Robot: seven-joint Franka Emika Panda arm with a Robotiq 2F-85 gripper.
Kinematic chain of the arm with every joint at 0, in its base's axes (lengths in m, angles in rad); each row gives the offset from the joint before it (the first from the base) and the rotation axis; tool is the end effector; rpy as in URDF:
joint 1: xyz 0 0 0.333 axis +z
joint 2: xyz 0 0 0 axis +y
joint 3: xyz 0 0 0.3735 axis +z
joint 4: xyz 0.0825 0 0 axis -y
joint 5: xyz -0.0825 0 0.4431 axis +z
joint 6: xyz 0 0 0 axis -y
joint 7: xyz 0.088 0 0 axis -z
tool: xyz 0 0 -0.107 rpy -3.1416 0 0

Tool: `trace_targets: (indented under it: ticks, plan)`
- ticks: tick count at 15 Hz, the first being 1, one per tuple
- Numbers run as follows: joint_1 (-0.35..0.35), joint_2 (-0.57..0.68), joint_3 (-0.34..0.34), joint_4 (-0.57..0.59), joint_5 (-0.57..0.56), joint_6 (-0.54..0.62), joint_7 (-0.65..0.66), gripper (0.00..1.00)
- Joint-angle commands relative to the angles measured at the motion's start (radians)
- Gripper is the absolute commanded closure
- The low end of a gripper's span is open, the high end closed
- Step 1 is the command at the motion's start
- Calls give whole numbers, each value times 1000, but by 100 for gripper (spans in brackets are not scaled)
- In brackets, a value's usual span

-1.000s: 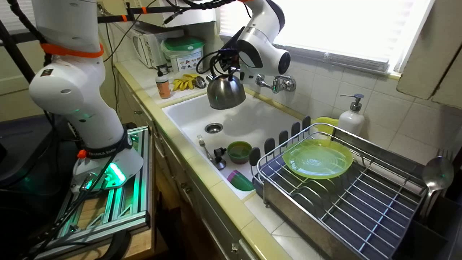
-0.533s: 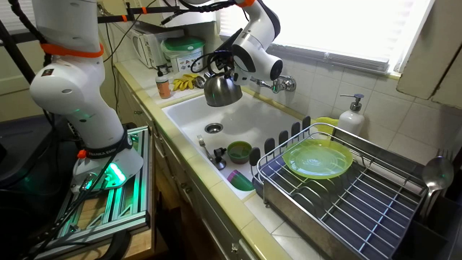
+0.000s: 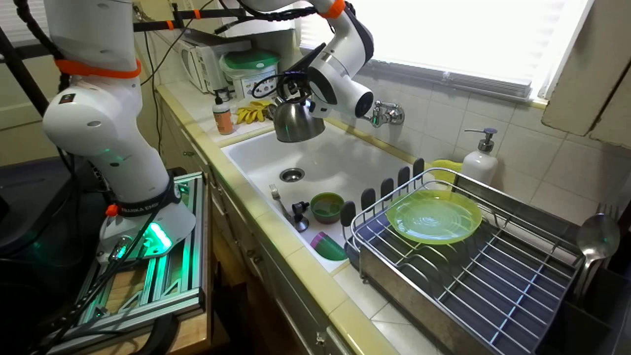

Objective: Remove the kettle from the faucet and put it in the sink.

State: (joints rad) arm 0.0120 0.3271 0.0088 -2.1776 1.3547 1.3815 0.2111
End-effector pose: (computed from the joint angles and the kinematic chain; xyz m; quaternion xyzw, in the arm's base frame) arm 0.5439 0.1300 0.2846 -0.6341 0.2891 0.4800 0.5329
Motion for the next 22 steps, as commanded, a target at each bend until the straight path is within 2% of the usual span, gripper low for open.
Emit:
trace_targets:
  ticks: [1,5,11,18,22]
  plan:
    - [8,-47,6,-58,82,-34,17,95]
    - [19,-71,7,-138,120,-7,25,95]
    - [29,-72,0,-242,99,34,47,95]
    - [36,-16,-8,-240,77,135,26,95]
    - [36,42,-5,-216,91,203,-61,95]
